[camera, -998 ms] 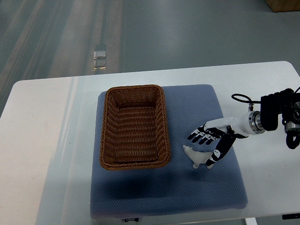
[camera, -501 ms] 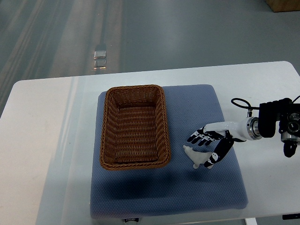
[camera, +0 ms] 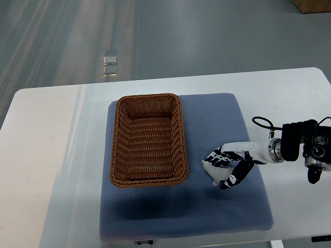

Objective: Place white bear in brown basket with right hand
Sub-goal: 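Close the right hand's fingers around the white bear figurine, then lift the bear with the right hand away from the cushion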

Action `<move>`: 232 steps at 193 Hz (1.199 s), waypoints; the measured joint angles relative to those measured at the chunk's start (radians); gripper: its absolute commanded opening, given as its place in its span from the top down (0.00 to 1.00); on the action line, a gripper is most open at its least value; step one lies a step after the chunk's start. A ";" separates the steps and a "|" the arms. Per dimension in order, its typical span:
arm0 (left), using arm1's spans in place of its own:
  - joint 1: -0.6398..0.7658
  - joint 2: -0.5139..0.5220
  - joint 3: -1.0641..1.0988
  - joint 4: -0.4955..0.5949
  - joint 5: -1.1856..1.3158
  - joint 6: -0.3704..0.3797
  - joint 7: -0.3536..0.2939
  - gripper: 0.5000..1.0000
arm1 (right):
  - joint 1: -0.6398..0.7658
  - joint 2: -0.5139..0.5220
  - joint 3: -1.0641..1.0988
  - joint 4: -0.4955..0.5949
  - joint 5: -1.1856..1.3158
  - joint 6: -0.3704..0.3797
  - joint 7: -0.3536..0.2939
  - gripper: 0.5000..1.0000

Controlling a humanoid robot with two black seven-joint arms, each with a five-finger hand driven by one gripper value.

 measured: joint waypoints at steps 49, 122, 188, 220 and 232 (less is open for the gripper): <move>0.001 0.000 0.000 0.000 0.000 0.000 0.000 0.00 | -0.008 0.003 0.001 -0.002 -0.031 -0.024 0.013 0.48; 0.003 0.000 0.000 0.001 0.000 0.000 0.000 0.00 | -0.017 0.004 0.001 -0.002 -0.056 -0.025 0.021 0.81; 0.003 0.000 0.000 0.001 0.000 0.000 0.000 0.00 | -0.010 -0.010 0.005 -0.001 -0.080 -0.015 0.021 0.95; 0.003 0.000 0.000 0.001 0.000 0.000 0.000 0.00 | 0.013 -0.037 0.037 0.006 -0.079 0.002 0.021 0.94; 0.003 0.000 0.000 0.001 0.000 0.000 0.000 0.00 | 0.031 -0.052 0.053 0.009 -0.078 0.017 0.020 0.94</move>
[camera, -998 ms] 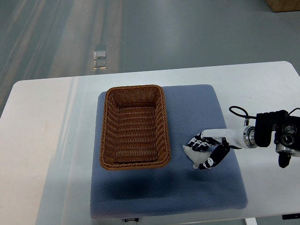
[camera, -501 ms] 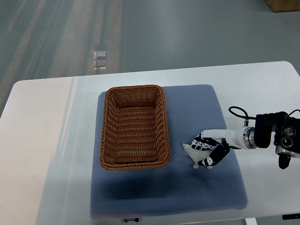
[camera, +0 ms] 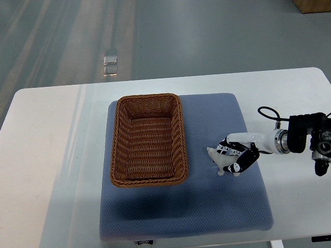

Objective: Place white bear in brown basket with right hand
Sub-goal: 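Lift the bear with the right hand away from the cushion, then carry the bear over the wicker basket and lower it inside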

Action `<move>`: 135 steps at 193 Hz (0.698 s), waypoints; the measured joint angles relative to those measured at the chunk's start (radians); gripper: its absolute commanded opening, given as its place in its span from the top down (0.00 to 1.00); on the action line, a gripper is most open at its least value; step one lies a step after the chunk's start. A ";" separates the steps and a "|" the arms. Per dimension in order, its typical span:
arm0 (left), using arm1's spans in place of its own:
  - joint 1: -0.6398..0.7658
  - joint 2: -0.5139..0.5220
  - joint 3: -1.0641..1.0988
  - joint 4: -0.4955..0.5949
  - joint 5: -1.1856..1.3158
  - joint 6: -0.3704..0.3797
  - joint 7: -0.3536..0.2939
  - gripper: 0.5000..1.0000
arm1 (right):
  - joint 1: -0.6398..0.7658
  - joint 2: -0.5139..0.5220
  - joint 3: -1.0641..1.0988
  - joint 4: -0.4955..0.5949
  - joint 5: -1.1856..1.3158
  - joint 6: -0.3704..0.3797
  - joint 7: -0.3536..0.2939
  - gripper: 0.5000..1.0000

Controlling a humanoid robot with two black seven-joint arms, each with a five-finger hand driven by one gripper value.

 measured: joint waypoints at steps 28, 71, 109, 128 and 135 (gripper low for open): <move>0.000 0.000 0.000 0.000 0.000 0.000 0.000 0.00 | 0.063 -0.035 0.031 0.002 0.001 0.021 -0.001 0.94; 0.000 0.000 0.002 -0.004 0.000 0.000 0.000 0.00 | 0.244 -0.098 0.039 0.000 0.000 0.045 -0.007 0.93; -0.001 0.000 0.002 -0.006 0.000 0.000 0.000 0.00 | 0.398 -0.134 0.039 -0.008 0.010 0.115 -0.012 0.92; -0.001 0.000 0.002 -0.009 0.000 0.000 0.000 0.00 | 0.438 -0.118 0.038 -0.024 0.012 0.119 -0.012 0.92; -0.001 0.000 0.002 -0.009 0.000 0.000 0.000 0.00 | 0.447 -0.104 0.037 -0.034 0.012 0.117 -0.012 0.92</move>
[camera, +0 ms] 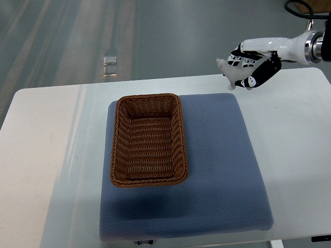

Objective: Place white bear in brown basket with right hand
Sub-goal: 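Carry the bear over the wicker basket and lower it inside, then open the right hand to release the bear into the basket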

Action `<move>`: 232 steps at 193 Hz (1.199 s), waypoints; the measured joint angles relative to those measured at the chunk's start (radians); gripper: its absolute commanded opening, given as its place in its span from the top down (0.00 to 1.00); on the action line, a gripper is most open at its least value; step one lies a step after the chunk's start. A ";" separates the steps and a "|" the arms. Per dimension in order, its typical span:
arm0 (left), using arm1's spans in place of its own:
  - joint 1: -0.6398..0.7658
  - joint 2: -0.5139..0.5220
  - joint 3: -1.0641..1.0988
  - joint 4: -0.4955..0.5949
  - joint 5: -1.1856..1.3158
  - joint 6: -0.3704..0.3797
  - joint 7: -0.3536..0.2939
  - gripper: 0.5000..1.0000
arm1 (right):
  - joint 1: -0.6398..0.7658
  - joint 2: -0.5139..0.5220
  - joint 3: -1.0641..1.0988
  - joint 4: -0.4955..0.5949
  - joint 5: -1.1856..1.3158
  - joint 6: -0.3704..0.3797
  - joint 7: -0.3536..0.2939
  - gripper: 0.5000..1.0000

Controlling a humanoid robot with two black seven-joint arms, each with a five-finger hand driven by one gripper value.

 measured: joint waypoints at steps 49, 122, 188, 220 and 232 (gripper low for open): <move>0.000 0.000 -0.001 0.000 0.000 0.000 0.000 0.00 | 0.028 0.206 -0.026 -0.133 -0.020 -0.050 0.001 0.92; -0.001 0.000 -0.001 -0.003 0.000 0.000 0.000 0.00 | 0.052 0.616 -0.145 -0.405 -0.048 -0.137 0.009 0.90; 0.000 0.000 0.000 -0.003 0.000 0.000 0.000 0.00 | -0.010 0.814 -0.174 -0.550 -0.113 -0.203 0.020 0.89; 0.000 0.000 0.001 -0.003 0.000 0.000 0.000 0.00 | -0.049 0.860 -0.175 -0.584 -0.143 -0.223 0.024 0.89; 0.000 0.000 0.001 -0.003 0.000 0.000 0.000 0.00 | -0.064 0.868 -0.175 -0.596 -0.151 -0.226 0.027 0.88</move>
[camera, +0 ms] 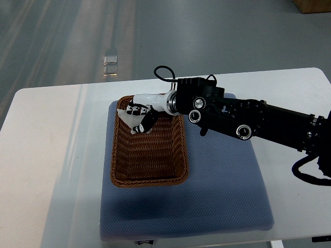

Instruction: Place white bear in brown basket with right hand

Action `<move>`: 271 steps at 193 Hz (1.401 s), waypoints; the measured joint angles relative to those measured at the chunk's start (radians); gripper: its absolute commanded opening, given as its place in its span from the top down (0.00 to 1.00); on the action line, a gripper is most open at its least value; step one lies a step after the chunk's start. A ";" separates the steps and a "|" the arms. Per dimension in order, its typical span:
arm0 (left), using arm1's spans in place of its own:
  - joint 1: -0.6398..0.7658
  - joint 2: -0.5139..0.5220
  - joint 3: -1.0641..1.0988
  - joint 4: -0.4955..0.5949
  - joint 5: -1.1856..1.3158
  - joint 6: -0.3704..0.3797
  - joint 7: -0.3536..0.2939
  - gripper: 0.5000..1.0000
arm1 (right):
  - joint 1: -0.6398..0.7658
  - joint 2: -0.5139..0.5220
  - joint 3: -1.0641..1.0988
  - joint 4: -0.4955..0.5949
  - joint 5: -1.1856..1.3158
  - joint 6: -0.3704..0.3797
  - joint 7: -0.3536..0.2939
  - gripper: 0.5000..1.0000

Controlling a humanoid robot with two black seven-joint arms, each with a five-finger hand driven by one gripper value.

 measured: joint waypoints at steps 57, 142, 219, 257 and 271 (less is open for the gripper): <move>0.000 0.000 0.000 0.000 0.000 0.000 0.000 0.00 | -0.061 0.006 0.000 -0.019 -0.037 -0.018 0.003 0.79; 0.000 0.000 0.000 -0.001 0.000 0.000 0.000 0.00 | -0.076 0.006 0.003 -0.024 -0.039 -0.019 0.003 0.17; 0.001 0.000 0.000 -0.001 0.000 0.000 0.000 0.00 | -0.028 -0.062 0.152 -0.025 -0.022 -0.016 0.001 0.15; 0.001 0.000 -0.002 0.000 0.000 0.000 0.000 0.00 | -0.083 -0.108 0.416 -0.030 0.014 -0.019 0.003 0.16; 0.001 0.000 -0.002 0.000 0.000 0.000 0.000 0.00 | -0.143 -0.102 0.547 -0.032 0.066 -0.029 0.003 0.16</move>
